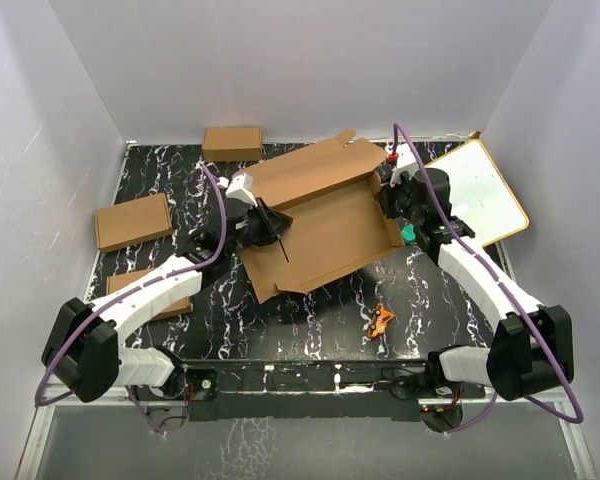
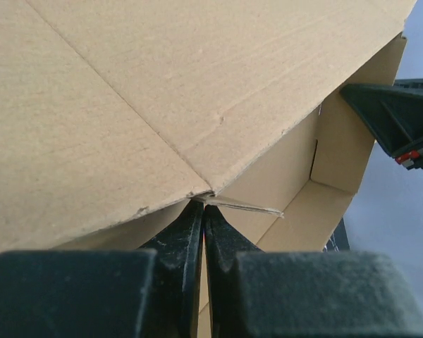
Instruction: Fold the paper box
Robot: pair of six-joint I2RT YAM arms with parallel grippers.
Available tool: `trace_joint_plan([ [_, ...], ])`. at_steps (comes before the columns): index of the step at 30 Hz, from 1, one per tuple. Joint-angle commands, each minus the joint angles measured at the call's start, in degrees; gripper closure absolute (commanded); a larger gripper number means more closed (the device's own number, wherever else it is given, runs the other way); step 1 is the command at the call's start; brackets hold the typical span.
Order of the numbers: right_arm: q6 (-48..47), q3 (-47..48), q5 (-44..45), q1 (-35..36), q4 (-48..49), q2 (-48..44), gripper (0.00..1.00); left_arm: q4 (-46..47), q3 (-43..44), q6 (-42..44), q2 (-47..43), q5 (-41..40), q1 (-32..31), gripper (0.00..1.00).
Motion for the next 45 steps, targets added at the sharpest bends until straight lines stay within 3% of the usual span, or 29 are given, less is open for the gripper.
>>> trace_joint_plan([
  [1,2.3,-0.1,-1.3,-0.5,5.7,-2.3,0.92,5.8,1.7,-0.7,0.0,-5.7,-1.2,0.97],
  [14,4.8,-2.0,-3.1,-6.5,7.3,-2.9,0.92,-8.2,-4.4,1.5,-16.0,-2.6,-1.4,0.82],
  [17,4.7,-2.1,-3.1,-6.7,7.4,-2.8,0.92,-11.5,-4.9,-1.7,-18.4,2.2,-1.4,0.85],
  [21,4.7,-2.3,-3.0,-7.0,7.6,-2.7,0.92,-17.6,-3.7,-6.4,-18.6,5.7,-4.4,1.0],
  [28,4.7,-2.3,-2.7,-7.4,7.6,-2.5,0.92,-24.3,-3.5,-10.1,-18.2,2.4,-12.7,1.0],
  [37,4.6,-2.6,-3.0,-7.5,7.6,-2.6,0.92,-35.0,0.8,-7.5,-13.6,-1.0,-14.6,1.0],
  [41,4.7,-2.8,-3.6,-7.6,7.6,-2.6,0.92,-32.8,1.8,-6.1,-8.6,-1.4,-14.8,1.0],
  [45,4.9,-3.1,-4.3,-7.6,7.5,-2.9,0.92,-23.2,1.0,-3.7,-6.1,-5.1,-15.1,1.0],
])
